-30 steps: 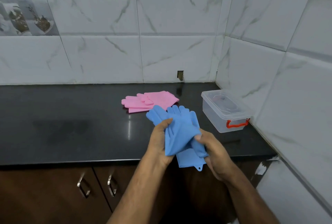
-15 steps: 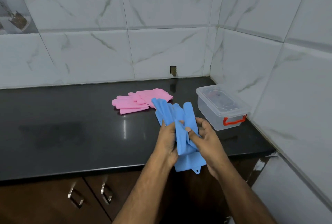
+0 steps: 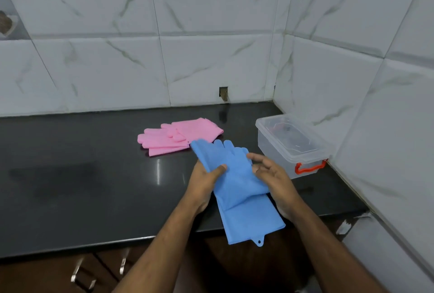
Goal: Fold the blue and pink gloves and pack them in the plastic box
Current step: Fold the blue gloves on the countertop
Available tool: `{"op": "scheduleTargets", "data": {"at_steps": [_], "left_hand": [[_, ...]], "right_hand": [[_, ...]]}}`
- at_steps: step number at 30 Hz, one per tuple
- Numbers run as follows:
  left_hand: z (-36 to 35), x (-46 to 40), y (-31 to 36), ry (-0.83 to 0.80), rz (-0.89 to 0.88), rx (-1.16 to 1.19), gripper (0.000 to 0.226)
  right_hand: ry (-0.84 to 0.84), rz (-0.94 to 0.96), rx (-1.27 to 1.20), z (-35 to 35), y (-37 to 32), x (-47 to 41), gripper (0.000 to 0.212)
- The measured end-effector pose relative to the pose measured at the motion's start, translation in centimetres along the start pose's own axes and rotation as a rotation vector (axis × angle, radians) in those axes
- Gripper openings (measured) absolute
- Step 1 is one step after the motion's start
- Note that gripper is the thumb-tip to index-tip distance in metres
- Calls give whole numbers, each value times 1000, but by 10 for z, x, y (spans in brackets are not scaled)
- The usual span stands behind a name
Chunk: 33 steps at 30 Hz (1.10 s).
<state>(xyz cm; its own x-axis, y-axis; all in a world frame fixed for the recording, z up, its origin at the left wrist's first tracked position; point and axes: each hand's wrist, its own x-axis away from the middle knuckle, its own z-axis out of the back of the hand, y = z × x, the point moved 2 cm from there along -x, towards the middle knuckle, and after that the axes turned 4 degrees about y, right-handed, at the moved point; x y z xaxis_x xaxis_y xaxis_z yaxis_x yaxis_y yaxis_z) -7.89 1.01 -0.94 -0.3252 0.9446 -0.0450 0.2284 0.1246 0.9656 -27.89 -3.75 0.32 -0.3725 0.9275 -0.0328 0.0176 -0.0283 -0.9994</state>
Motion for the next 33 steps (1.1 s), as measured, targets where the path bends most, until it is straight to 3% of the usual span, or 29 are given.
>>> {"op": "scheduleTargets", "data": {"at_steps": [3, 6, 11, 18, 22, 27, 33], "left_hand": [[-6, -3, -4, 0, 1, -82, 61], [-6, -4, -6, -2, -6, -96, 55], [-5, -1, -7, 16, -53, -135, 62], [-5, -3, -2, -34, 21, 50, 56], [-4, -9, -1, -7, 29, 51, 56], [-5, -5, -3, 37, -47, -31, 75], [-6, -3, -6, 146, -123, -371, 94]], "right_hand": [[-66, -34, -172, 10, 2, 1, 38], [-108, -125, -321, 16, 3, -2, 60], [-43, -61, -77, 7, 8, -10, 35], [-107, -68, -116, 10, 15, -15, 42], [-107, -28, -4, 6, 14, -19, 49], [-82, -106, 73, 4, 14, -28, 56], [-85, -141, 144, 5, 17, -29, 67]]}}
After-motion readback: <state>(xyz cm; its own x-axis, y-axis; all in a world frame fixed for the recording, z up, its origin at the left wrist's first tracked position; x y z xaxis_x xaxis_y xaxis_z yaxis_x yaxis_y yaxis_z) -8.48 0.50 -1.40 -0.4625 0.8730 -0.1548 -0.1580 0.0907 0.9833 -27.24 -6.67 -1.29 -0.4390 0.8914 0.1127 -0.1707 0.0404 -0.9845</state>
